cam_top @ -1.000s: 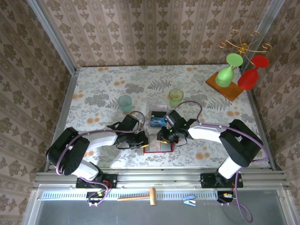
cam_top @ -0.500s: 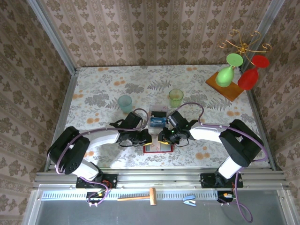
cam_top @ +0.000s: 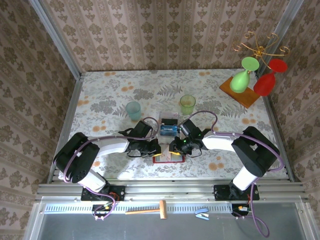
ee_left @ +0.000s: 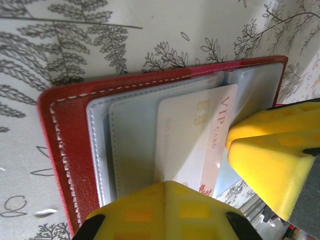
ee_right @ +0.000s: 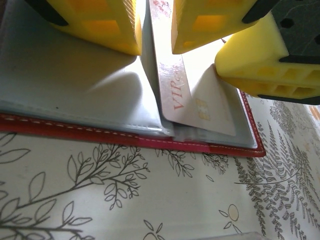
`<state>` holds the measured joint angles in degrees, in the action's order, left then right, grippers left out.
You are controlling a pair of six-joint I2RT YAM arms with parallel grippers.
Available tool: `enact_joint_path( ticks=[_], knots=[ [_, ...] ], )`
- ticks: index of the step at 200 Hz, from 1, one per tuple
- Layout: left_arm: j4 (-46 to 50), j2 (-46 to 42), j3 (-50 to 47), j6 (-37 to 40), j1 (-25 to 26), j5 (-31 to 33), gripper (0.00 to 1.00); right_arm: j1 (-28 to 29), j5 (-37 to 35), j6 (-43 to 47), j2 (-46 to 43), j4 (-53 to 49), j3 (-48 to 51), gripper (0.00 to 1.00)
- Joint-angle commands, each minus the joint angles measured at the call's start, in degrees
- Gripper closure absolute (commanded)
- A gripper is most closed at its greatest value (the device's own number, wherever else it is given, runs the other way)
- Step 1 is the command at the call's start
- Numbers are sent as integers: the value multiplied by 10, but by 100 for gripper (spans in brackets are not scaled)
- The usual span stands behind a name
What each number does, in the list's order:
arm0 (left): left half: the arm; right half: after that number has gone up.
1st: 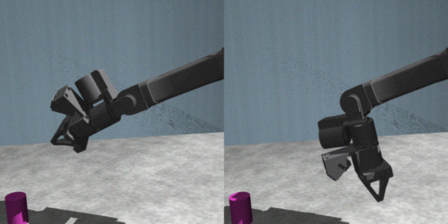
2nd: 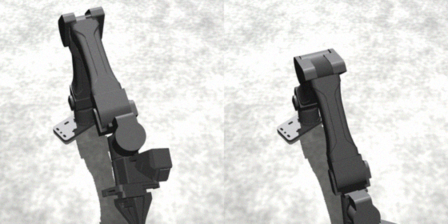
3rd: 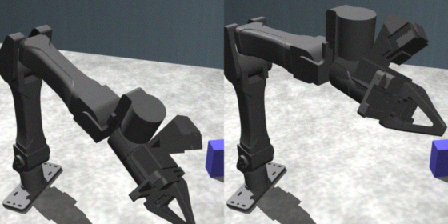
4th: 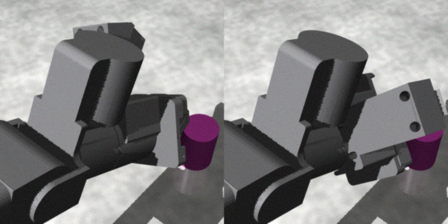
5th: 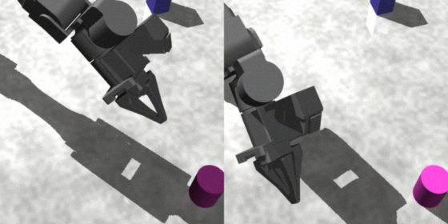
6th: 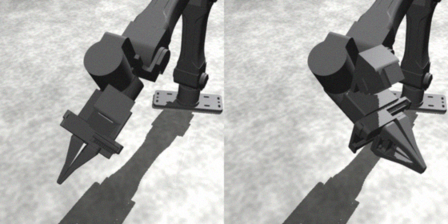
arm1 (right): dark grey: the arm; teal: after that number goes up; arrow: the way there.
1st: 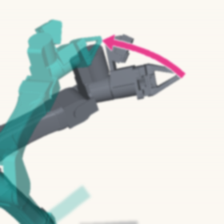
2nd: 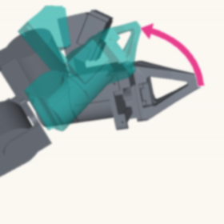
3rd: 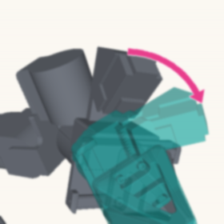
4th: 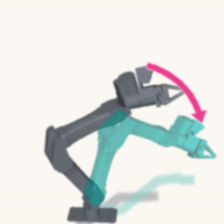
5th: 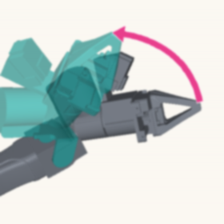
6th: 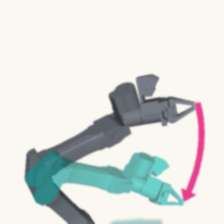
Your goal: Take the credit cards out of the card holder
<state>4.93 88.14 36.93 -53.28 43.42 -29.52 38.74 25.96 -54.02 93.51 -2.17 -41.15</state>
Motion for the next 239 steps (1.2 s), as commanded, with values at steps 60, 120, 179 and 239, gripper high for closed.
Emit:
enact_joint_path(
  ticks=[60,120,179,239],
  knots=[
    [10,12,-19,10,-1,8,96,-9,51,-32,15,81,30,79],
    [8,12,-20,8,0,7,96,-10,53,-35,-4,80,31,84],
    [8,8,-22,7,0,8,96,-9,75,-50,12,123,40,83],
    [6,8,-23,6,0,9,96,-9,82,-58,21,143,49,84]
  ],
)
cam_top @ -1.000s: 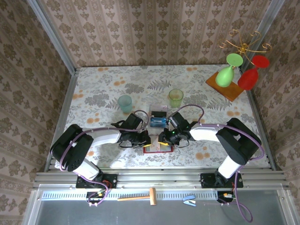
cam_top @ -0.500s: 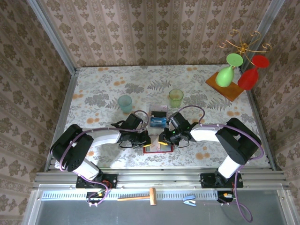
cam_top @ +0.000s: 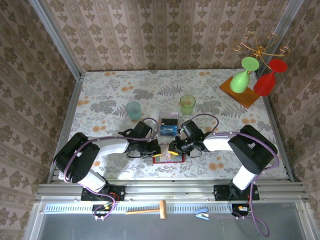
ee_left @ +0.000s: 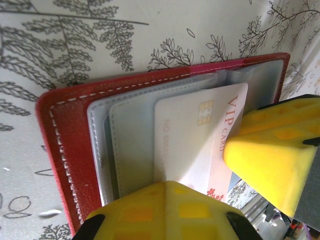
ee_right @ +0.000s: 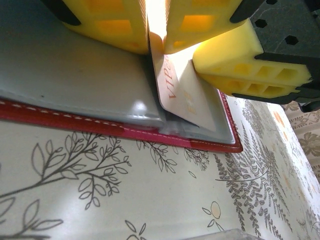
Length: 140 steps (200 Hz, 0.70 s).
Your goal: Take the credit cards out of the card holder
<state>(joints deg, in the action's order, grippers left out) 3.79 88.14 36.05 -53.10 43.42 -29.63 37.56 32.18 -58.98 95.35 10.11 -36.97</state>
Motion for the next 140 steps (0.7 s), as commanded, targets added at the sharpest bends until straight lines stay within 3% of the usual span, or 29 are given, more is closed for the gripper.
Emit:
enact_joint_path(
  ticks=[1,59,140],
  knots=[
    [18,8,-14,5,0,10,96,2,19,-8,3,19,7,84],
    [20,3,-16,4,0,12,97,-4,-39,34,-50,-67,12,91],
    [18,-8,-21,-2,0,13,95,-38,-46,79,-115,-127,24,92]
  ],
)
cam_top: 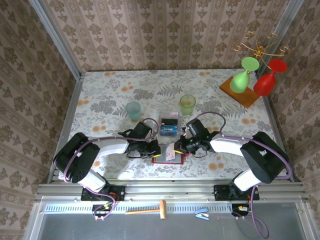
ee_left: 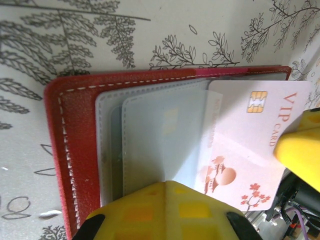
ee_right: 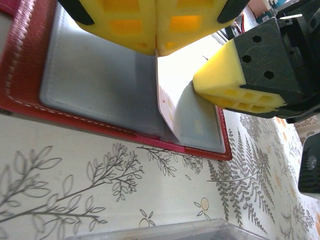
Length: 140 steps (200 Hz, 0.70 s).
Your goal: Take the credit cards out of the card holder
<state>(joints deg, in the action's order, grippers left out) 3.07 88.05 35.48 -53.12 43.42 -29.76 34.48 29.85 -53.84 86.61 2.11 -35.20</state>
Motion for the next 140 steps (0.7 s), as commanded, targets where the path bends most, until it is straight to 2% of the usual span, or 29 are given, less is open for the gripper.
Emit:
enact_joint_path(
  ticks=[1,48,90,115,140],
  knots=[
    [25,-7,-15,-2,0,15,95,-7,-22,29,-28,-48,6,92],
    [49,-38,-4,0,-1,31,84,-15,-35,64,-65,-104,-11,95],
    [108,-78,-4,22,-14,70,67,-20,-44,94,-106,-150,-39,97],
    [132,-86,-11,33,-20,82,63,-24,-52,115,-116,-179,-63,98],
    [116,-80,-23,29,-21,70,62,-26,-66,152,-121,-210,-91,100]
  ],
)
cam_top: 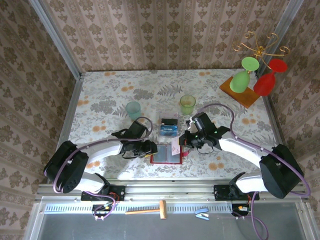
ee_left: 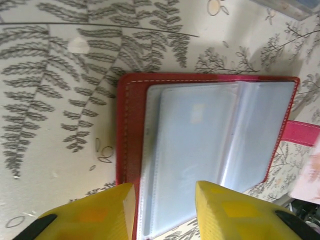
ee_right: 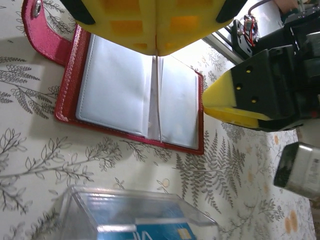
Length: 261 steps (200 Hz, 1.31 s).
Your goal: Take the credit cards out of the card holder
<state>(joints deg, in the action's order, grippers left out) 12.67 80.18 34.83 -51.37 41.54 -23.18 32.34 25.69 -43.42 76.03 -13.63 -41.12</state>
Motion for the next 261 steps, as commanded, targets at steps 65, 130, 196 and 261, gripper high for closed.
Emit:
enact_joint_path(
  ticks=[65,130,196,261],
  knots=[
    [-44,19,-30,-14,8,-31,62,-7,-78,215,-8,-146,-126,100],
    [-43,1,-35,-21,8,-23,62,-10,-85,524,76,-222,-253,100],
    [-21,-42,-46,-22,-3,-5,62,-21,-103,773,215,-360,-436,100],
    [-4,-83,-70,-27,-18,3,61,-36,-120,883,341,-477,-612,100]
  ],
)
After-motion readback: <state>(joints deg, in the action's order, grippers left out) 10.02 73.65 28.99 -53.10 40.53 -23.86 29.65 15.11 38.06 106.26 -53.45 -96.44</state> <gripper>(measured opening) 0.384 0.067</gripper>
